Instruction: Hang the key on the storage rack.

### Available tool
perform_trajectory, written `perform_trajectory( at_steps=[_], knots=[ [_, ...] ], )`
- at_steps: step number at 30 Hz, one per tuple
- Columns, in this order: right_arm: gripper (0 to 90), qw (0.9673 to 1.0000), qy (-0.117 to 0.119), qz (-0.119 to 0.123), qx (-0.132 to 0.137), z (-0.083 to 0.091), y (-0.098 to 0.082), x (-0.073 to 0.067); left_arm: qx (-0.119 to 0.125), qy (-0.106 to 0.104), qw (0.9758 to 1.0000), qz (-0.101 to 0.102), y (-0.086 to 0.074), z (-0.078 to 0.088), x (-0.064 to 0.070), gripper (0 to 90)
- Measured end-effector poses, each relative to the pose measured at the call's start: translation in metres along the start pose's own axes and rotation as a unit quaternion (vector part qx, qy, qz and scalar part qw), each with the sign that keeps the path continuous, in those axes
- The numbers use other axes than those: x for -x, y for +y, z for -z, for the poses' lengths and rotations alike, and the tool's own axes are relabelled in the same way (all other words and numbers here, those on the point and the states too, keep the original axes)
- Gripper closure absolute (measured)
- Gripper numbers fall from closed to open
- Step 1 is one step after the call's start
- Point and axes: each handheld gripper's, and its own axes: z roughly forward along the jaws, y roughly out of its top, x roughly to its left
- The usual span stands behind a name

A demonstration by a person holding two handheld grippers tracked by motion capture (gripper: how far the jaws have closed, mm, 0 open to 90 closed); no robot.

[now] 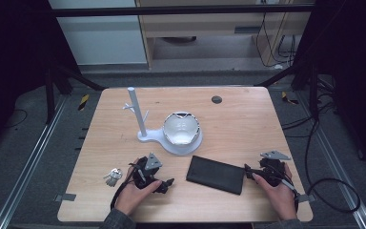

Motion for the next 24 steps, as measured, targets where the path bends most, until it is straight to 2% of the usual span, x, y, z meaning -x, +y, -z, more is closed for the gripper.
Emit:
perform_trajectory(
  at_steps=[1, 3, 4, 7, 8, 9, 11, 13, 14, 18, 22, 24],
  knots=[
    [9.6, 1.0000, 0.000, 0.000, 0.000, 0.000, 0.000, 0.000, 0.000, -0.006, 1.0000, 0.006, 0.000, 0.003, 0.000, 5.9],
    [9.6, 1.0000, 0.000, 0.000, 0.000, 0.000, 0.000, 0.000, -0.007, -0.009, 0.9999, 0.007, 0.000, 0.008, -0.001, 6.4],
    [9.6, 1.0000, 0.000, 0.001, 0.000, 0.000, 0.000, 0.000, -0.009, 0.006, 0.9999, 0.005, 0.000, 0.012, -0.002, 6.6],
    [9.5, 1.0000, -0.003, -0.002, -0.001, 0.001, -0.001, -0.001, 0.002, 0.022, 0.9997, 0.004, 0.002, 0.024, -0.004, 7.2],
    [9.5, 1.0000, -0.003, -0.003, -0.001, 0.001, -0.001, -0.001, -0.002, 0.032, 0.9995, -0.004, 0.006, 0.032, -0.008, 7.2],
    [9.5, 1.0000, -0.003, -0.003, -0.001, 0.001, -0.001, -0.001, -0.002, 0.032, 0.9995, -0.004, 0.006, 0.032, -0.008, 7.2],
    [9.5, 1.0000, -0.003, -0.003, -0.001, 0.001, -0.001, -0.001, 0.009, 0.039, 0.9992, 0.008, 0.011, 0.043, -0.016, 7.2],
    [9.5, 1.0000, -0.003, -0.003, -0.001, 0.001, -0.001, -0.001, 0.000, 0.046, 0.9988, 0.016, 0.015, 0.053, -0.029, 7.2],
    [9.5, 1.0000, -0.003, -0.003, -0.001, 0.001, -0.001, -0.001, -0.013, 0.063, 0.9978, 0.016, 0.016, 0.058, -0.038, 7.3],
    [9.4, 1.0000, -0.002, -0.003, -0.001, 0.002, -0.002, -0.001, -0.039, 0.089, 0.9951, 0.018, 0.019, 0.076, -0.059, 7.6],
    [9.1, 1.0000, 0.000, -0.001, -0.002, 0.003, -0.003, -0.002, -0.074, 0.113, 0.9903, 0.031, 0.012, 0.095, -0.076, 7.0],
    [9.0, 1.0000, 0.000, 0.000, -0.002, 0.003, -0.003, -0.002, -0.090, 0.127, 0.9872, 0.032, 0.005, 0.103, -0.079, 6.9]
  ],
)
